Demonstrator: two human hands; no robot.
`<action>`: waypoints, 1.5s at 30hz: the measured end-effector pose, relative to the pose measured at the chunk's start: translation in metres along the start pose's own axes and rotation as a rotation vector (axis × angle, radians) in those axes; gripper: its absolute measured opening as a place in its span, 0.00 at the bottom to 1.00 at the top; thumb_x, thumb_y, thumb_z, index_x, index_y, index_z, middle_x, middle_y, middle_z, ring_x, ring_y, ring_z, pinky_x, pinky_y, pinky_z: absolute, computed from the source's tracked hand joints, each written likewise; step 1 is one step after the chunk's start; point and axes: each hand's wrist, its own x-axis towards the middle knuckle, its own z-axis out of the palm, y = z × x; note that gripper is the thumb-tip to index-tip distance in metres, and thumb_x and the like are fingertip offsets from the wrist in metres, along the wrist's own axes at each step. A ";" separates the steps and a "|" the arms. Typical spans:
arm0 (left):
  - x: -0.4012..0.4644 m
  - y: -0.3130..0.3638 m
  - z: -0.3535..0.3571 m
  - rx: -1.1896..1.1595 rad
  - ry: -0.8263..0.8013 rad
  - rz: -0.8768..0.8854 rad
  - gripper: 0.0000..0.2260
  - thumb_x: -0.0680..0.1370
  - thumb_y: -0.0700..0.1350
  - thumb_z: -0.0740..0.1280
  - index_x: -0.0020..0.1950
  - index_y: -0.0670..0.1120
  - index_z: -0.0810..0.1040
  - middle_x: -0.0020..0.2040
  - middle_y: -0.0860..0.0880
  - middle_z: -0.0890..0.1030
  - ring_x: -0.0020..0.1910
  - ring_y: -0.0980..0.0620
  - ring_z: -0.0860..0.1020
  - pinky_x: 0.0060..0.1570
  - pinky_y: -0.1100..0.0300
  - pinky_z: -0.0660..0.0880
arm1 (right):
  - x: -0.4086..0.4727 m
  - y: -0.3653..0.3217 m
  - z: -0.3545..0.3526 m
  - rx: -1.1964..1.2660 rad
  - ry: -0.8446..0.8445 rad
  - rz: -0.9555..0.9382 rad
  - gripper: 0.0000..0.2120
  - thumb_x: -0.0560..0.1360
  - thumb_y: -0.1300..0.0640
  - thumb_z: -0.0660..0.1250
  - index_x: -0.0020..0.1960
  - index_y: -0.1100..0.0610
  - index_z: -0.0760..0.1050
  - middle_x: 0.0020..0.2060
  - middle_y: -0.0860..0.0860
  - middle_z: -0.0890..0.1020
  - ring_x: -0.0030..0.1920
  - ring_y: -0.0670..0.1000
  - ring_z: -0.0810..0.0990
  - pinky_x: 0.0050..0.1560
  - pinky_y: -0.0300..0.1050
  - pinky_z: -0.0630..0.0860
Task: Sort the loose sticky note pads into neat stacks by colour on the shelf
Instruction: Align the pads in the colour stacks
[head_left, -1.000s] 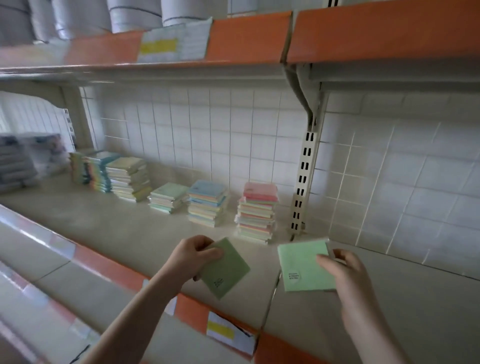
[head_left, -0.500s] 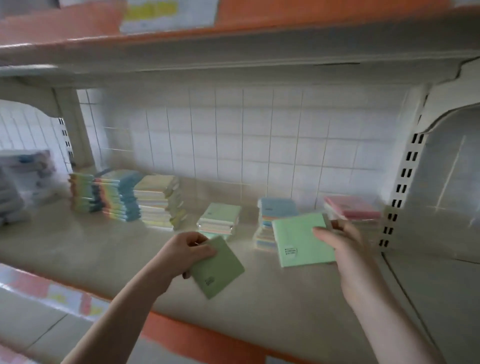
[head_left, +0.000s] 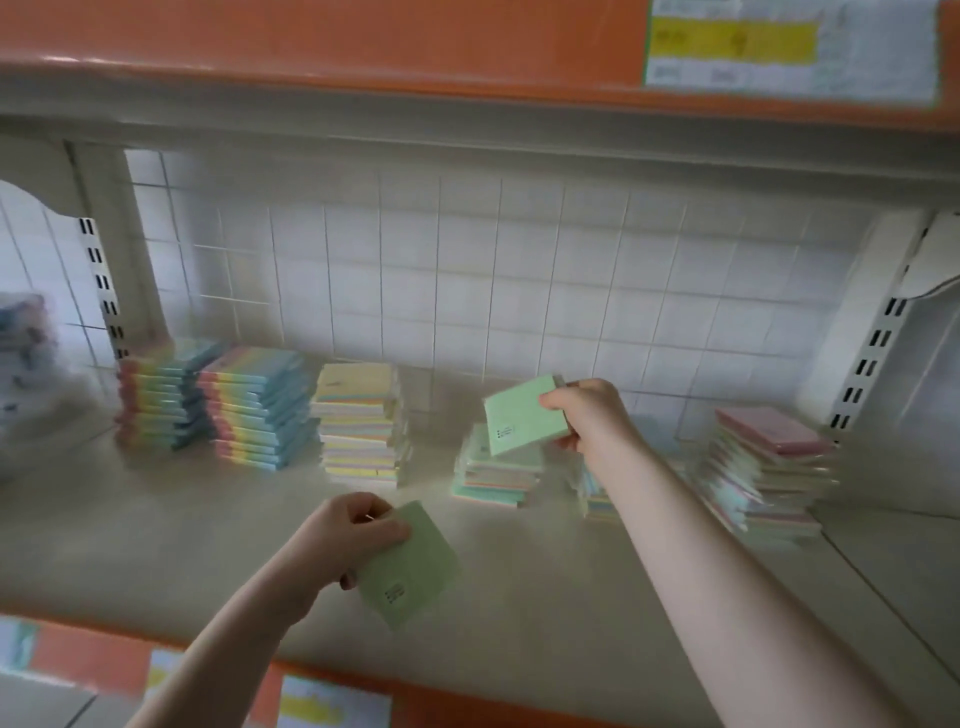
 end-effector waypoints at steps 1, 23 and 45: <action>-0.001 -0.004 -0.001 -0.006 -0.003 -0.008 0.13 0.61 0.51 0.69 0.39 0.43 0.78 0.24 0.53 0.73 0.21 0.56 0.68 0.19 0.66 0.60 | 0.003 -0.001 0.005 -0.012 -0.015 0.023 0.03 0.71 0.68 0.66 0.40 0.63 0.73 0.43 0.62 0.79 0.36 0.55 0.78 0.28 0.38 0.69; 0.008 0.018 0.004 0.015 -0.108 0.058 0.12 0.65 0.51 0.71 0.42 0.44 0.80 0.30 0.51 0.75 0.25 0.56 0.71 0.20 0.65 0.62 | -0.009 0.012 -0.021 -1.125 0.222 -0.548 0.06 0.76 0.57 0.60 0.49 0.55 0.74 0.46 0.53 0.79 0.49 0.56 0.76 0.41 0.45 0.67; 0.141 0.100 0.072 0.558 -0.006 0.353 0.04 0.74 0.48 0.71 0.47 0.50 0.83 0.41 0.51 0.81 0.40 0.54 0.77 0.39 0.63 0.71 | -0.063 0.095 -0.137 -1.074 0.096 -0.391 0.05 0.77 0.54 0.60 0.45 0.51 0.74 0.41 0.47 0.76 0.45 0.50 0.76 0.46 0.44 0.70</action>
